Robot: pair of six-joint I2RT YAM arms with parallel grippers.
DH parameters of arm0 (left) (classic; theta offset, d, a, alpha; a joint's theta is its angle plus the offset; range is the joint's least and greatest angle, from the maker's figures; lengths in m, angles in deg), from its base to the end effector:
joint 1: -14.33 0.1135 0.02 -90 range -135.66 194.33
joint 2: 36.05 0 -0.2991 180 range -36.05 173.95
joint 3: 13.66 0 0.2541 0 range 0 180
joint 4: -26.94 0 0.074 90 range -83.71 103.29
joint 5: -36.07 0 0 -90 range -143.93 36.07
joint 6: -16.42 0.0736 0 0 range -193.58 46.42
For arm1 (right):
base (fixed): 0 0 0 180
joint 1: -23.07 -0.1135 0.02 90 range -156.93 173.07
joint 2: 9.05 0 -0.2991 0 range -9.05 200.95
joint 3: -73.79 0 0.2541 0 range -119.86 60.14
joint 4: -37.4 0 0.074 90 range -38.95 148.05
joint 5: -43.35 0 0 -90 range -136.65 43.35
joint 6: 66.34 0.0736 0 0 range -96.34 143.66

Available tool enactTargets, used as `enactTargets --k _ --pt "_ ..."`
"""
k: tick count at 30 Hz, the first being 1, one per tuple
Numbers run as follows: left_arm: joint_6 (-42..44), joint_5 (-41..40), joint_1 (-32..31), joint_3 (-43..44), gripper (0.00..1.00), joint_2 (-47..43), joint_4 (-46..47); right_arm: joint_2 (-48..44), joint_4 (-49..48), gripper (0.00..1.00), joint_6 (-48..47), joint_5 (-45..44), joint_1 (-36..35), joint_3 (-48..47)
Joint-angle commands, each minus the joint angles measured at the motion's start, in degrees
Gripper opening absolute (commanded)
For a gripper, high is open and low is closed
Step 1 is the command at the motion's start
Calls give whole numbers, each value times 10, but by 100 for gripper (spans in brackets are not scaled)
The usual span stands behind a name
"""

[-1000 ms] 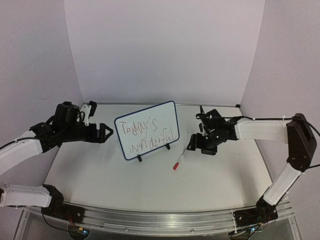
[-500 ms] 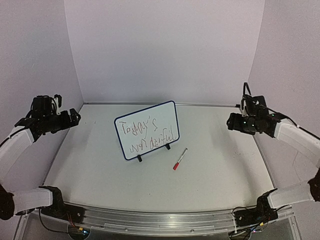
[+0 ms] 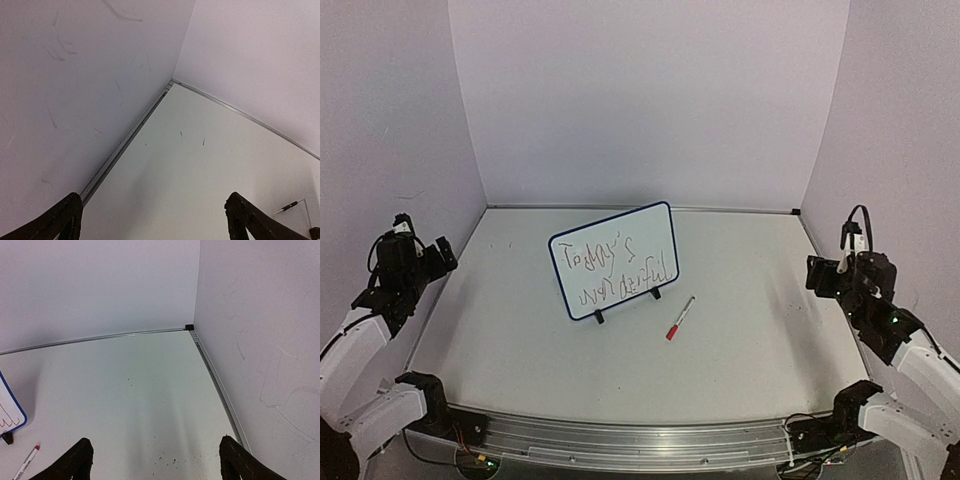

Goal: Write a sentence on the whiteboard
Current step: Reset both arms

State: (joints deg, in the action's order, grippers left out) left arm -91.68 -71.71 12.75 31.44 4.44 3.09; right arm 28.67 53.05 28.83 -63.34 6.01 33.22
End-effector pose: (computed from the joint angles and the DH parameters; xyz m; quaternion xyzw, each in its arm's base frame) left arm 0.1824 0.0175 0.2807 -0.2043 0.7843 0.0264 0.5852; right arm 0.1765 0.0320 0.2771 0.0100 0.7785 0.0077 0.6276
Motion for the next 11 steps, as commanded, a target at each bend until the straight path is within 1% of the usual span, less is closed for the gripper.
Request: enactTargets --k 1,6,11 --pt "-11 -30 1 -48 100 -11 69 -18 -49 83 5 -30 -2 28" --pt "0 -30 1 -54 99 -21 66 -29 -48 83 4 -35 -2 34" --pt "6 -35 1 -52 100 -22 65 -19 -48 84 0 -38 -2 29"
